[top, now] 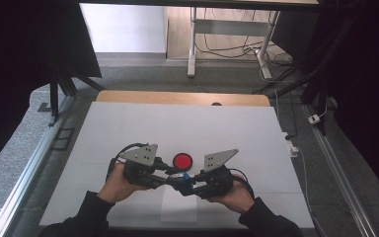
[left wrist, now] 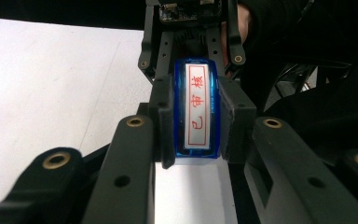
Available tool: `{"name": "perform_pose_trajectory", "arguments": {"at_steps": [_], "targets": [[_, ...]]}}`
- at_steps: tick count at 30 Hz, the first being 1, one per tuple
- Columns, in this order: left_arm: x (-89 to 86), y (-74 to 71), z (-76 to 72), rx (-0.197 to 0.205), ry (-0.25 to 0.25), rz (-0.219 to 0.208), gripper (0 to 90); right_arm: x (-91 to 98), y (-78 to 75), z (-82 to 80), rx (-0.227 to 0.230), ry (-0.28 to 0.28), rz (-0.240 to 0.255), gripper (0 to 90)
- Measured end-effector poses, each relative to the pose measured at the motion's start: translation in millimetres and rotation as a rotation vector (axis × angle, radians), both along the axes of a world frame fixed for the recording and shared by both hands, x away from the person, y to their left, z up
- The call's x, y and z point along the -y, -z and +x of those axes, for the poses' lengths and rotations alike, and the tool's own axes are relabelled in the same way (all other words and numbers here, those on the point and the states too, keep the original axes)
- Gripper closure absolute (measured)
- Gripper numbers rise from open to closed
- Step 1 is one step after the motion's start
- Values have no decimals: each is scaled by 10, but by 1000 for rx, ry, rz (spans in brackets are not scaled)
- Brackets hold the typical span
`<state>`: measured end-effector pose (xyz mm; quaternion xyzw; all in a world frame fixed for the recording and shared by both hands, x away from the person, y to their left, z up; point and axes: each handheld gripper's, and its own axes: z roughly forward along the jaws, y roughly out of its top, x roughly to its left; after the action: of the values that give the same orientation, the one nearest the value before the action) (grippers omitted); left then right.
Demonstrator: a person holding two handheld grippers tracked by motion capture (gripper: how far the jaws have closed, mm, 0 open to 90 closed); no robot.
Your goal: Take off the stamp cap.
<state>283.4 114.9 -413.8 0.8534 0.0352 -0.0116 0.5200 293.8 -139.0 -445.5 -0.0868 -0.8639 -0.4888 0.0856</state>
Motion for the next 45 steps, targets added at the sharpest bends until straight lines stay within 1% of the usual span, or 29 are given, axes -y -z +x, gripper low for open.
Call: {"name": "perform_pose_trajectory", "arguments": {"at_steps": [4,5,6,10,12,13,14,15,16,17,18,20,21,23,25,26,27,28,30,33,34,35,36,37,41,42,43,44,45], "targets": [[-3,-7,-15,22,-8,1,702,-1,0,12,-31,17,-2,683],[-4,-9,-14,19,-7,2,702,-1,0,12,-31,17,-2,683],[-14,-12,-19,32,-13,0,702,-4,2,20,-63,26,-4,684],[-18,-9,-10,21,-11,-1,703,-8,5,26,-83,34,-3,685],[-25,-4,2,7,-5,-8,702,-7,3,24,-76,29,-2,686],[-27,-3,5,2,-2,-11,702,-7,-7,14,-53,20,-1,687],[-28,-3,8,-3,0,-13,702,-7,-7,14,-53,20,-1,687],[-31,-5,11,-14,6,-15,703,-7,-21,-1,-24,1,-2,688],[-32,-6,12,-17,10,-17,702,-9,-26,-8,-12,-5,-2,688],[-33,-7,13,-19,16,-18,702,-9,-26,-8,-12,-5,-2,688],[-32,-8,13,-24,21,-20,702,-8,-40,-29,26,-23,-7,688],[-29,-7,18,-42,32,-25,703,-7,-48,-48,63,-41,-1,689],[-28,-6,22,-48,38,-26,703,-7,-48,-48,63,-41,-1,689],[-27,-5,17,-47,39,-28,703,-9,-60,-65,85,-49,-8,689],[-26,-9,18,-44,41,-23,703,-8,-57,-65,87,-50,-7,689],[-25,-10,13,-37,37,-20,703,-10,-54,-62,74,-42,-10,689],[-21,-14,2,-18,27,-13,703,-11,-54,-54,64,-33,-14,689],[-21,-14,2,-18,27,-13,703,-12,-51,-49,55,-27,-16,689],[-7,-29,-21,12,10,3,703,-11,-42,-37,28,-13,-17,689],[-5,-38,-31,25,3,9,703,-9,-26,-19,-19,9,-13,689],[-5,-41,-33,29,2,14,703,-9,-26,-19,-19,9,-13,689],[-5,-43,-32,28,1,15,703,-10,-22,-16,-23,12,-13,689],[-11,-44,-21,8,4,9,703,-10,-21,-19,-26,11,-9,690],[-11,-44,-21,8,4,9,703,-10,-23,-23,-22,7,-6,690],[-31,-41,-1,-30,22,-12,703,-9,-41,-52,35,-23,3,690],[-35,-41,4,-44,25,-21,703,-8,-43,-59,44,-30,4,691],[-35,-41,4,-44,25,-21,703,-8,-43,-59,44,-30,4,691],[-51,-49,10,-47,14,-30,704,-11,-37,-71,80,-34,-31,691],[-69,-55,19,-58,12,-44,704,-9,-28,-76,84,-38,-42,690]]}}
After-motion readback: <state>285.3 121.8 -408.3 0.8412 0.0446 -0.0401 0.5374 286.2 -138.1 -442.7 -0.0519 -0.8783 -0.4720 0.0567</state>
